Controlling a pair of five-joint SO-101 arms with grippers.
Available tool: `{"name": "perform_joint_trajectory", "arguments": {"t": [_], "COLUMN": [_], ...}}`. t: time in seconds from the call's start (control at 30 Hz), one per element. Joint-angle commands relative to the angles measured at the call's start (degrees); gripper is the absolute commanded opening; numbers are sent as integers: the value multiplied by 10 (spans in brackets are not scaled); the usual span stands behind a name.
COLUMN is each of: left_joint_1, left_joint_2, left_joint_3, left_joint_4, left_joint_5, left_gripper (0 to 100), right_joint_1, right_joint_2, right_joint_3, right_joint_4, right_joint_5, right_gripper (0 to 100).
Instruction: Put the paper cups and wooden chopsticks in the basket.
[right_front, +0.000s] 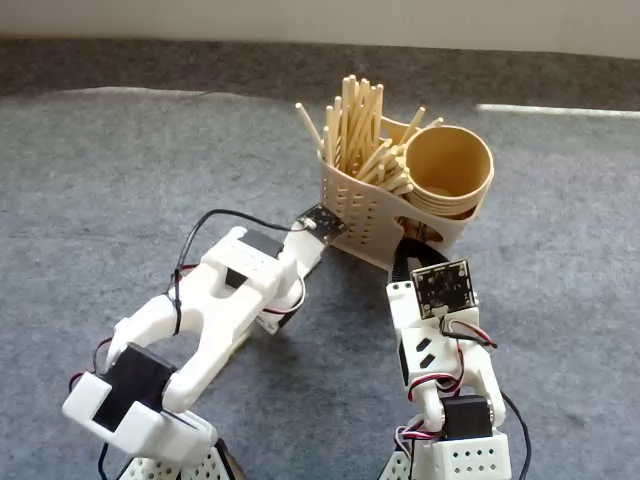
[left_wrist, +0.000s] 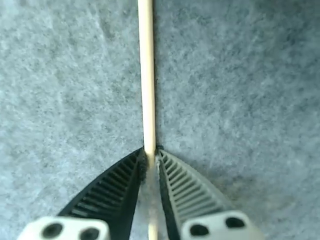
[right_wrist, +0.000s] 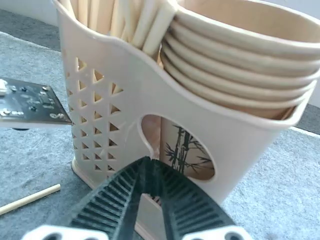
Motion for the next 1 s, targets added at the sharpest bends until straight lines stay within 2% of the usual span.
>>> {"name": "perform_joint_trajectory", "arguments": {"t": [0.0,0.27,0.63,0.97], "left_joint_1": [5,2,0,-19], "left_joint_2": [-9,-80,-364,-592], "left_joint_3": [-1,34,190,265], "left_joint_4": [12,12,-47,-50], "left_joint_5": [-11,-39,-37,-34], "left_gripper": [6,5,5,5], "right_joint_1": [6,6,6,6], "right_joint_2": [-11,-11,-11,-11], "right_joint_3": [48,48,48,48], "right_joint_4": [-19,-19,-19,-19], "right_joint_5": [-1,-1,-1,-1], "right_gripper": [5,5,5,5]}}
